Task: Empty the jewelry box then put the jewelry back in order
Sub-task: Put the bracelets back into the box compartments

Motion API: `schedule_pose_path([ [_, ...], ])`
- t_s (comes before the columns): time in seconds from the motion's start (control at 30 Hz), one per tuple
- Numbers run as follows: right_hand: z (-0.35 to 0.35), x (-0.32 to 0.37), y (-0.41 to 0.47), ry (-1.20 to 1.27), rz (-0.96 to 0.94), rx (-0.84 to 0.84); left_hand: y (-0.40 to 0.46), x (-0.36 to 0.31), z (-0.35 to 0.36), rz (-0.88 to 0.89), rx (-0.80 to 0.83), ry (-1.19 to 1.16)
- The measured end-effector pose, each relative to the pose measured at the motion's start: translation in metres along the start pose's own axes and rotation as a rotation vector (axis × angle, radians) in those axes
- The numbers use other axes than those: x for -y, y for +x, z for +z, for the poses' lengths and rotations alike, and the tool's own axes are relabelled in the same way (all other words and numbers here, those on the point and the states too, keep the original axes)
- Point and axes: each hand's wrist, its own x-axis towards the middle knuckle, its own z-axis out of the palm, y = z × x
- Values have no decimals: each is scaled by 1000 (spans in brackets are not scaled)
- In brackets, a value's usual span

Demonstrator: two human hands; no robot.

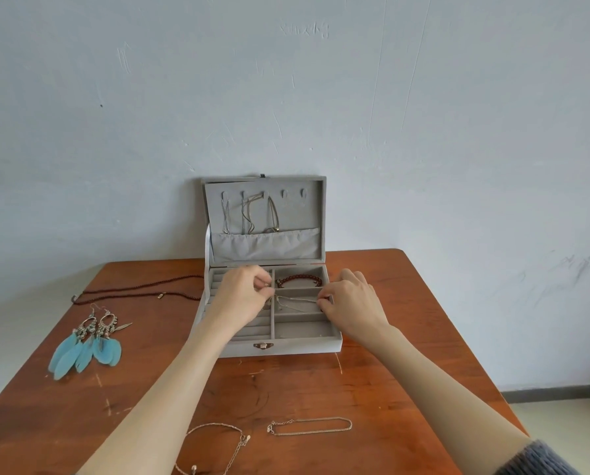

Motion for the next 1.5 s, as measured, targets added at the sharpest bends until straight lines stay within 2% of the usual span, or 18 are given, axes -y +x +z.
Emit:
schedule_pose_path([
  [0.2,3,-1,-1,35,17,-9,-4,-2,0,-53,105,73],
  [0.37,5,-2,-2,69,30,-20,0,-4,3,-83,70,183],
  [0.77,10,-6,-2,67,7,-52,2,-6,13,53,-24,227],
  [0.87,12,-7,-3,62,-16,-87,2,-4,13,146,-30,272],
  [1.07,10,-11,-8,-66,-151,-147,-2,-1,18,304,44,407],
  [1.23,6,-14,-10,-185,-310,-100,-4,1,21,380,13,469],
  [1.5,4,-15,-10,-275,-355,-31,-7,8,16,427,132,488],
])
